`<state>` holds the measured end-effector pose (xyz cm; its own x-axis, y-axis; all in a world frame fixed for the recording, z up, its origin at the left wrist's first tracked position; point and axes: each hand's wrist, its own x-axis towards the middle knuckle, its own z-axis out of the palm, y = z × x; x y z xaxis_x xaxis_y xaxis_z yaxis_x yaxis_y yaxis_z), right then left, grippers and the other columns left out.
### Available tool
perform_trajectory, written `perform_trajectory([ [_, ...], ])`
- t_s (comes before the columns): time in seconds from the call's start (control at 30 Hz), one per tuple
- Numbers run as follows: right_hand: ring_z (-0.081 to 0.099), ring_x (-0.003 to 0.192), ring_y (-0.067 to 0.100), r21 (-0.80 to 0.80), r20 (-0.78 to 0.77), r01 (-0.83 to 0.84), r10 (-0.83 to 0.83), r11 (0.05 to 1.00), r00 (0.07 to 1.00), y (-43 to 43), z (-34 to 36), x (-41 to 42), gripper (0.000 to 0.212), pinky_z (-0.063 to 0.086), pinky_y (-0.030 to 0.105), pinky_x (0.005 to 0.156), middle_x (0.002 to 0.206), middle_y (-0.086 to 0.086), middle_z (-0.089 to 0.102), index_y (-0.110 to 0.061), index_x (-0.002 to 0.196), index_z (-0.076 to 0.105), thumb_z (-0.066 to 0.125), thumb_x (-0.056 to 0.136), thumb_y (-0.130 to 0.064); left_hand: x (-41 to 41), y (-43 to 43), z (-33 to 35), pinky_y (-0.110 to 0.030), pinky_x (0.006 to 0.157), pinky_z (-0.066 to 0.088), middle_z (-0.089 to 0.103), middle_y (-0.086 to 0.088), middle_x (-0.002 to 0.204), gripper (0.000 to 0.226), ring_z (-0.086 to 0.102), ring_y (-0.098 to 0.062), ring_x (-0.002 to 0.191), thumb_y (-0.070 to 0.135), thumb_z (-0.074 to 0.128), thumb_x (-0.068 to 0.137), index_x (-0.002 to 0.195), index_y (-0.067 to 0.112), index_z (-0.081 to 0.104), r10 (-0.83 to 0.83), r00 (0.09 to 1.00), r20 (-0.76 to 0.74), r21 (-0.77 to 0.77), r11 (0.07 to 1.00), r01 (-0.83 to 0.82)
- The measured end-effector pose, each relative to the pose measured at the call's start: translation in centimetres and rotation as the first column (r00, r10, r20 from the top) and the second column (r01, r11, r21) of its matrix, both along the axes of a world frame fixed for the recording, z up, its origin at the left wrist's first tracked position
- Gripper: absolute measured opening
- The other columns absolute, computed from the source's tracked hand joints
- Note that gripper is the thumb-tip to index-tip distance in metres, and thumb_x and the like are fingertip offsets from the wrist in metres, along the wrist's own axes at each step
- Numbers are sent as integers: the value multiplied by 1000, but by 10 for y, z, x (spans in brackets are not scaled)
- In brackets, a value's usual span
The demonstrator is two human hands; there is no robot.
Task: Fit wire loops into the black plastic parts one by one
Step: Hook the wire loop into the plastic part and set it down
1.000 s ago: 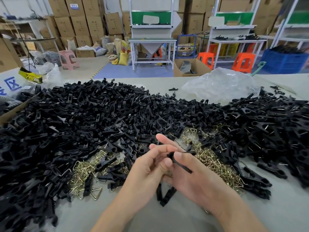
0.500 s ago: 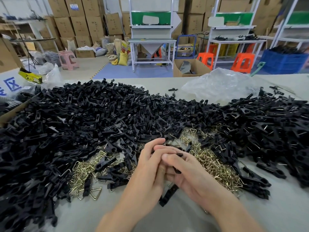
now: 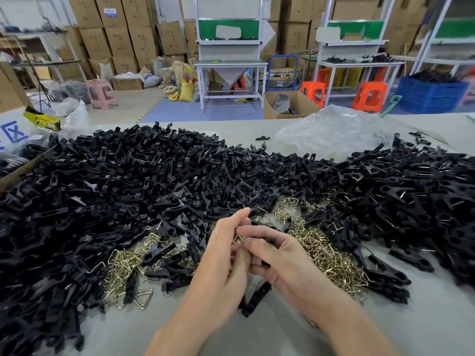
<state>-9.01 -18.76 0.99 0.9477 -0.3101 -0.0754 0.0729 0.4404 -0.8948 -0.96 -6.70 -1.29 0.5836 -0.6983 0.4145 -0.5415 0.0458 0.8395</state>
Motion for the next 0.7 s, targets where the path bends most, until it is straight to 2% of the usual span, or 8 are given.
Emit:
perform_trajectory([
  [0.13, 75, 97, 31, 47, 12, 17, -18, 999, 1000, 0, -1, 1, 16, 61, 36, 79, 109, 25, 74, -13, 96, 80, 68, 85, -13, 2, 0, -1, -12, 84, 49, 54, 22, 130, 52, 63, -10, 107, 24, 44, 99, 141, 54, 37, 21, 999, 24, 17, 1000, -21],
  [0.23, 75, 91, 26, 64, 23, 40, -42, 997, 999, -3, -2, 2, 23, 59, 31, 69, 111, 17, 74, -8, 103, 76, 67, 86, -20, 3, 1, -1, -25, 87, 55, 53, 25, 130, 41, 59, -6, 115, 38, 40, 104, 142, 54, 36, 42, 997, 61, 34, 998, -45],
  [0.3, 70, 74, 21, 70, 1, 74, -74, 995, 997, -8, -2, 2, 24, 56, 30, 63, 98, 13, 73, -5, 102, 71, 68, 89, -25, 3, 1, -1, -23, 89, 52, 52, 26, 129, 41, 57, -5, 117, 46, 37, 102, 143, 52, 35, 75, 991, 109, 42, 996, -80],
  [0.37, 56, 58, 16, 90, -17, 115, -114, 989, 993, -14, -2, 2, 24, 52, 29, 57, 79, 6, 63, -9, 94, 62, 69, 88, -32, 4, 1, -1, -16, 93, 45, 50, 27, 126, 41, 54, -4, 119, 43, 38, 102, 143, 49, 35, 111, 979, 173, 62, 990, -124],
  [0.47, 43, 50, 11, 215, -21, 169, -169, 962, 985, -24, -2, -4, 32, 49, 26, 49, 67, -3, 49, -16, 94, 55, 74, 85, -40, 5, 2, -1, -14, 95, 41, 47, 29, 122, 40, 51, -2, 120, 37, 37, 103, 143, 44, 35, 143, 956, 255, 112, 978, -176],
  [0.57, 41, 51, 10, 372, -33, 191, -193, 908, 981, -37, -2, -12, 31, 48, 23, 49, 68, -4, 45, -18, 84, 57, 77, 84, -43, 5, 3, 0, -11, 95, 40, 44, 32, 120, 42, 47, 2, 120, 41, 34, 102, 144, 40, 35, 157, 941, 300, 166, 963, -214],
  [0.63, 40, 51, 8, 485, -56, 260, -267, 835, 962, -59, 7, -14, 30, 45, 19, 47, 68, -4, 46, -16, 80, 56, 76, 85, -39, 5, 3, 1, -12, 92, 42, 42, 35, 120, 43, 47, 5, 119, 39, 34, 101, 144, 41, 35, 159, 942, 297, 198, 955, -223],
  [0.7, 45, 56, 6, 602, -11, 331, -407, 727, 913, -92, 35, -17, 32, 46, 16, 53, 74, -5, 50, -12, 95, 57, 76, 86, -36, 6, 4, 1, -13, 93, 41, 43, 36, 120, 43, 45, 6, 119, 37, 35, 102, 145, 40, 35, 159, 941, 299, 218, 948, -230],
])
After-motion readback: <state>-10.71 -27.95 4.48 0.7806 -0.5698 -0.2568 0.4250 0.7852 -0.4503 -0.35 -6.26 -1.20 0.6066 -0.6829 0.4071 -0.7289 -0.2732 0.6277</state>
